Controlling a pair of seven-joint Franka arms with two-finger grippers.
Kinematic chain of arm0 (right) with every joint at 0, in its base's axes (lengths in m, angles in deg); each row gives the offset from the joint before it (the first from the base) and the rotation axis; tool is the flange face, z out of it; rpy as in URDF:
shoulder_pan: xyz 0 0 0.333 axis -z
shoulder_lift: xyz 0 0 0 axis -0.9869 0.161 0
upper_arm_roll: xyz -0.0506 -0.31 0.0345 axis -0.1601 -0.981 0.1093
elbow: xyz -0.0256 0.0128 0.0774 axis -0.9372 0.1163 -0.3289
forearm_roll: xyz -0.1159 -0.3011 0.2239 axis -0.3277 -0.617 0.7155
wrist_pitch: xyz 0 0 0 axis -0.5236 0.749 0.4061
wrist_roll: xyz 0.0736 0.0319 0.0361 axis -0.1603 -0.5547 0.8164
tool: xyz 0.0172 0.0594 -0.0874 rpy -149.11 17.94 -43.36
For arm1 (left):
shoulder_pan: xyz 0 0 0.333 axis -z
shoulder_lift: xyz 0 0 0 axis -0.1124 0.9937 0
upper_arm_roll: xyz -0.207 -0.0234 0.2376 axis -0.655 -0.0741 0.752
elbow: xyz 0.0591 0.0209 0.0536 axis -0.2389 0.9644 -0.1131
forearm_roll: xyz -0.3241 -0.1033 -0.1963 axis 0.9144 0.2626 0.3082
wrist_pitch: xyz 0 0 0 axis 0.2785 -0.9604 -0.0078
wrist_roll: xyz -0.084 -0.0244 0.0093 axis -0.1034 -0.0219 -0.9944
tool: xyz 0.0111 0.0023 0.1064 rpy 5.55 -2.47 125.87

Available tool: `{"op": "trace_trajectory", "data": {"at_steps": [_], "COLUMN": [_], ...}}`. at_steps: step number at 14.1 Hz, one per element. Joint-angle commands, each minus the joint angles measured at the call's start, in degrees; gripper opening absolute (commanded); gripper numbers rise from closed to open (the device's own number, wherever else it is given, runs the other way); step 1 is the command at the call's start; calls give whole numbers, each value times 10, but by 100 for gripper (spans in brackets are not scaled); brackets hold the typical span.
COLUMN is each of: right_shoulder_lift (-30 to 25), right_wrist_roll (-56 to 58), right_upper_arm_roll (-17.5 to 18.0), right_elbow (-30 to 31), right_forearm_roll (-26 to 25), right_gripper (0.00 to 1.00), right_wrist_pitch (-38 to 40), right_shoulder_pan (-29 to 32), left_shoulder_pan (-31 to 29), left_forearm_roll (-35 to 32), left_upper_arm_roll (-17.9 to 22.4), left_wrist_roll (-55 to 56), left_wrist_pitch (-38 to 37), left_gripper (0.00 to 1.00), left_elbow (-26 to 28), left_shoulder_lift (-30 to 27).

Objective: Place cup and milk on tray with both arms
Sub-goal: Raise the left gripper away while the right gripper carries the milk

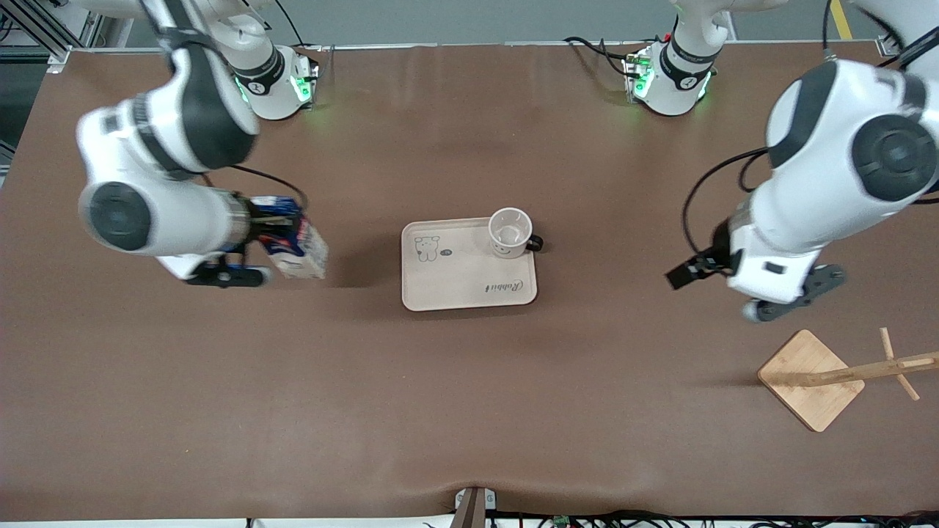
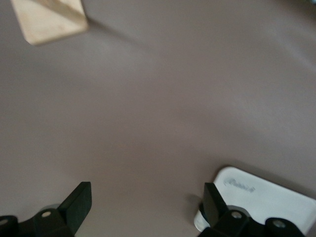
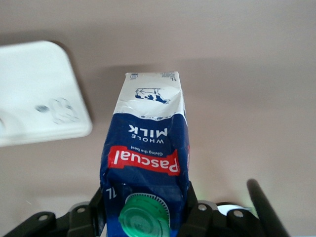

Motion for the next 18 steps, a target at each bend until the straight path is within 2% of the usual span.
{"op": "trace_trajectory", "data": {"at_steps": [1,3,6,8,11,14,16,18], "right_shoulder_lift": [109,146,162,167,178,190,201,202], "right_wrist_roll": [-80,-83,-126,-140,-140,-135,-124,-101], "right_upper_arm_roll": [-6,-7,-6,-6,-7,-7,-8,-8], "right_elbow": [-128,-166,-167,-167,-162,-162,-163,-162], "right_forearm_roll": [12,62,102,122,172,170,163,156], "right_gripper": [0,0,0,0,0,0,0,0], "right_wrist_pitch": [18,2,-54,-51,-45,-46,-48,-44], "right_shoulder_pan": [-62,-70,-87,-90,-91,-108,-118,-118], "left_shoulder_pan": [-37,-71,-83,-110,-117,-46,-11,8], "left_forearm_roll": [-20,-13,-20,-20,-10,-6,-7,-7], "left_upper_arm_roll": [-2,-4,0,-2,5,73,100,116], "left_wrist_roll": [-52,-85,-151,-209,-254,-273,-294,-294], "left_wrist_pitch": [-3,-17,-37,-39,-68,-55,-50,-33], "left_gripper": [100,100,100,100,100,100,100,100], "left_elbow": [14,14,15,17,26,69,84,123], "left_shoulder_lift": [-34,-56,-91,-104,-125,-164,-177,-203]}}
